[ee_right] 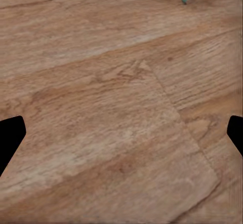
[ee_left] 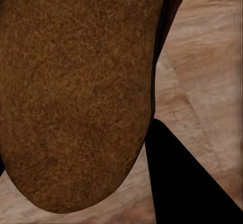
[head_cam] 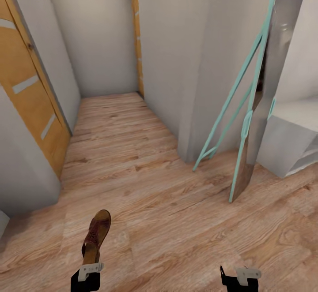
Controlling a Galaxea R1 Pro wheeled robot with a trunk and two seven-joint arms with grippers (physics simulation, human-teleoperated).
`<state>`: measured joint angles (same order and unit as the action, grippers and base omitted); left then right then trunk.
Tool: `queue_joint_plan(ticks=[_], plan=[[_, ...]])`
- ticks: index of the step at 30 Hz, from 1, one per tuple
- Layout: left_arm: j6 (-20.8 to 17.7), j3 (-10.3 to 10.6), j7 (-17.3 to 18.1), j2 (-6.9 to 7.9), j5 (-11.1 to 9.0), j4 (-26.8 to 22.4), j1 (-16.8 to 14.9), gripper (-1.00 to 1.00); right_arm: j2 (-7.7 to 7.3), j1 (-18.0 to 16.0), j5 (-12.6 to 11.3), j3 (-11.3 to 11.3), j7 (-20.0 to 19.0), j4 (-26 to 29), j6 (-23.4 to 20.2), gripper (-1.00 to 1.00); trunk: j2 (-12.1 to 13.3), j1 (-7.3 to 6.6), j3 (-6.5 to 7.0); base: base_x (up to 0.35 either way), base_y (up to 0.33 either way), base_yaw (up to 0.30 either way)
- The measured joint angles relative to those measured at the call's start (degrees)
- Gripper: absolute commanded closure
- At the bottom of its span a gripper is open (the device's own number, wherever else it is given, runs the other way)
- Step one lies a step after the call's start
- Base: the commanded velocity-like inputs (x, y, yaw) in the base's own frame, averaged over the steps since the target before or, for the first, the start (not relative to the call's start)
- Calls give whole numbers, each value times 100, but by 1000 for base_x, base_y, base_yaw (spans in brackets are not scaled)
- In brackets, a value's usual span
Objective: Pick up the two gym shoes and the two sandals from the corridor floor and place them onto the hallstand (shoe rack) in the corridor, making sure they are on the rack and not on the floor. Arrange them so the two gym shoes are next to each other and the two sandals are next to each other.
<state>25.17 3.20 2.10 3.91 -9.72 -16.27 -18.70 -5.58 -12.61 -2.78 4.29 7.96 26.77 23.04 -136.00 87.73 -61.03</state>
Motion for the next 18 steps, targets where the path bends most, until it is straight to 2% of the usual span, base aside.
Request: queue_joint_plan(ticks=[18], plan=[[0, 0, 0, 0, 0, 1, 0, 100, -5, 0, 0, 0, -1, 0, 0, -100, 0, 0, -117, 0, 0, -225]])
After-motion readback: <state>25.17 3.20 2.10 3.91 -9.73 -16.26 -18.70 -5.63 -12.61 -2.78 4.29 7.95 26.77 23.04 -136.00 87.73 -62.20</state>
